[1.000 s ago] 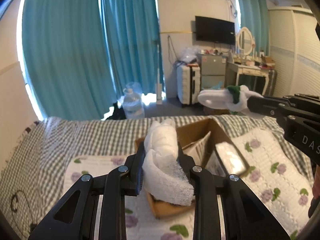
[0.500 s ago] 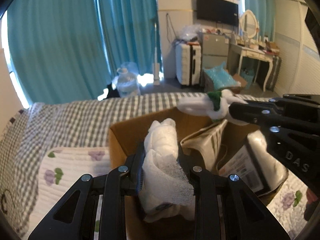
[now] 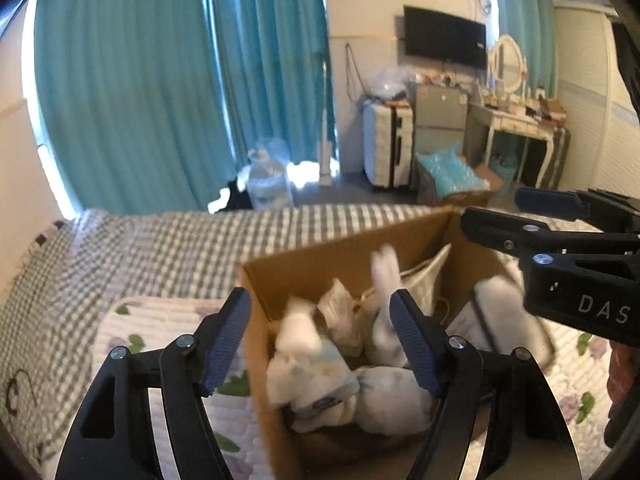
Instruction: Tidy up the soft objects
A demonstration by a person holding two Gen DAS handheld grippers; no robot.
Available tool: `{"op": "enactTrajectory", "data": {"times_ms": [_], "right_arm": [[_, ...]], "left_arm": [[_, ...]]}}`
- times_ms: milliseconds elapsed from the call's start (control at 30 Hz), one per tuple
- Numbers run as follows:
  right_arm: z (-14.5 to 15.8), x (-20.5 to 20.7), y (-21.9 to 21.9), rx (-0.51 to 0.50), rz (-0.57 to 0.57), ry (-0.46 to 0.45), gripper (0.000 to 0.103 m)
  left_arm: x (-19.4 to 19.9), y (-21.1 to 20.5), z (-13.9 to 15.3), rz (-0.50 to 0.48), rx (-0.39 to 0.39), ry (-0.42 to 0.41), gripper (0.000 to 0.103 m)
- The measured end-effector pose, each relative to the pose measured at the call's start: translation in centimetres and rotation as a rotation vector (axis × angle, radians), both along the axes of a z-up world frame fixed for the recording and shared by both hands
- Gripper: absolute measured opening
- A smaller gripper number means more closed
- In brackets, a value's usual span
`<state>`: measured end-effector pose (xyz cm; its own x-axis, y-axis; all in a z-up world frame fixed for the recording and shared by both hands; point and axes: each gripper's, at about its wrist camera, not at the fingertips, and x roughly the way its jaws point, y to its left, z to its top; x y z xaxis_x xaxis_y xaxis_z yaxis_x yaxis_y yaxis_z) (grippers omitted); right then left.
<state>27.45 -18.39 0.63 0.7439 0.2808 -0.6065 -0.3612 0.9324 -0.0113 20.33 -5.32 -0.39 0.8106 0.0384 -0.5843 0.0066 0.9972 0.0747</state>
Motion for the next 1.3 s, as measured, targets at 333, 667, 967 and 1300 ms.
{"op": "enactTrajectory", "data": {"times_ms": [333,667,967,1300], "right_arm": [[12.4,-9.1,-1.7,0.01,-0.042,-0.188,0.085],[19.7,-19.7,-3.0,0.048,-0.005,-0.41,0.103],[14.8,-21.9,-4.4,0.061,0.011,-0.439,0.103],[2.1,-17.8,-4.1,0.036,-0.002,-0.295,0.103]], "left_arm": [[-7.6,1.9,11.5,0.033,-0.013,-0.236,0.073],[-16.3,2.0,16.7,0.062,0.047,-0.459,0.103],[-19.6,2.9,11.9,0.174,-0.008,-0.484,0.103],[-16.0,4.5,2.3,0.24,-0.018,-0.309,0.103]]}}
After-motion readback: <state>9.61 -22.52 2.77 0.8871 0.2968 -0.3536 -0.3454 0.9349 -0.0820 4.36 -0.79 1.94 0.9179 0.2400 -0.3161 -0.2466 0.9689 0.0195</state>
